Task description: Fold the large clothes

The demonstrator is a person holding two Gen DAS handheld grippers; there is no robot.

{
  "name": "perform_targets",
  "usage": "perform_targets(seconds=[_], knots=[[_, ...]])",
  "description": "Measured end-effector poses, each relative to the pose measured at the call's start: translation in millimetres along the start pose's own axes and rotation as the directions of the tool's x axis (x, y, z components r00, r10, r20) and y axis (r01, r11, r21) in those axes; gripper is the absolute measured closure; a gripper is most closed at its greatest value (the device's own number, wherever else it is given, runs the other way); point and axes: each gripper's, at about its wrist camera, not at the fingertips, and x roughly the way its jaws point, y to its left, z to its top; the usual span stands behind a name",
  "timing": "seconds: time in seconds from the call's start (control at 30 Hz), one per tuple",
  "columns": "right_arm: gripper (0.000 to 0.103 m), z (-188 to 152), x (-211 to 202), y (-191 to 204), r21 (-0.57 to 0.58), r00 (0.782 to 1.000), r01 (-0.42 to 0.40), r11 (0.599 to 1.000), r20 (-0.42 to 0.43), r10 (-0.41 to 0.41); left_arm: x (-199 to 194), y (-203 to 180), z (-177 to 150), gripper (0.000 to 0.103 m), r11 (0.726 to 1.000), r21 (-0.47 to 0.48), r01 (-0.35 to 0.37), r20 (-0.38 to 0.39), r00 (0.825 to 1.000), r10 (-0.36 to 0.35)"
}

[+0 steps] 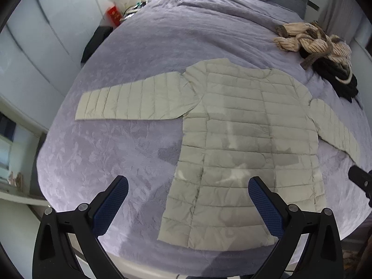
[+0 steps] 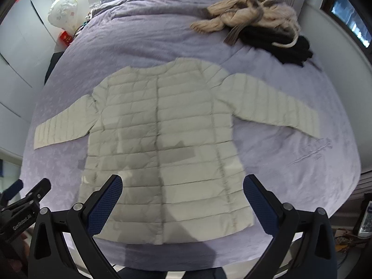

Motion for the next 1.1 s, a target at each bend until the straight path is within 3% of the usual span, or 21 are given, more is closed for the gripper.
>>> perform_targets(seconds=[0.13,0.27,0.37,0.53,0.63,0.73,0.8,0.87,0.97,1.0,1.1], knots=[[0.000,4.0,17.3,20.4,-0.039,0.999,-0.038,0.999,-0.025,0.037,25.3,32.9,8.2,0.000,0.997,-0.076,0.029,-0.025,0.999,-0.031],[0.000,6.9,49.0,48.9,-0.080,0.988,-0.117,0.990,-0.115,0.107,52.8,67.0,14.6,0.000,0.992,-0.120,0.033,-0.015,0.999,-0.035],[0.000,5.7,73.6,78.3,-0.140,0.975,-0.164,0.976,-0.171,0.140,75.0,92.1,21.1,0.000,0.984,-0.158,0.086,-0.011,0.996,-0.089],[0.000,9.7,113.4,129.8,-0.226,0.956,-0.221,0.949,-0.244,0.164,128.3,147.0,38.8,0.000,0.942,-0.316,0.116,-0.021,0.991,-0.130],[0.002,22.3,131.7,156.6,-0.256,0.964,-0.205,0.945,-0.218,0.150,154.3,176.2,48.2,0.000,0.910,-0.395,0.124,-0.013,0.990,-0.140],[0.021,37.9,152.7,181.1,-0.267,0.961,-0.233,0.935,-0.213,0.179,175.5,196.7,58.1,0.000,0.885,-0.436,0.166,0.019,0.984,-0.176],[0.054,48.3,172.0,194.4,-0.249,0.948,-0.265,0.932,-0.244,0.205,188.7,209.4,64.1,0.000,0.853,-0.470,0.227,0.059,0.972,-0.226],[0.077,58.2,191.6,209.3,-0.226,0.933,-0.301,0.927,-0.269,0.237,201.4,220.0,68.6,0.000,0.815,-0.506,0.282,0.101,0.958,-0.269],[0.087,68.4,216.7,229.0,-0.229,0.926,-0.325,0.918,-0.276,0.259,227.8,239.1,73.4,0.000,0.739,-0.579,0.344,0.150,0.936,-0.318],[0.087,71.6,222.7,234.7,-0.235,0.927,-0.324,0.916,-0.270,0.258,238.7,245.6,74.7,0.000,0.700,-0.609,0.372,0.171,0.924,-0.342],[0.087,80.6,234.5,247.1,-0.235,0.926,-0.341,0.910,-0.249,0.282,263.2,259.4,77.2,0.000,0.640,-0.655,0.401,0.206,0.910,-0.359]])
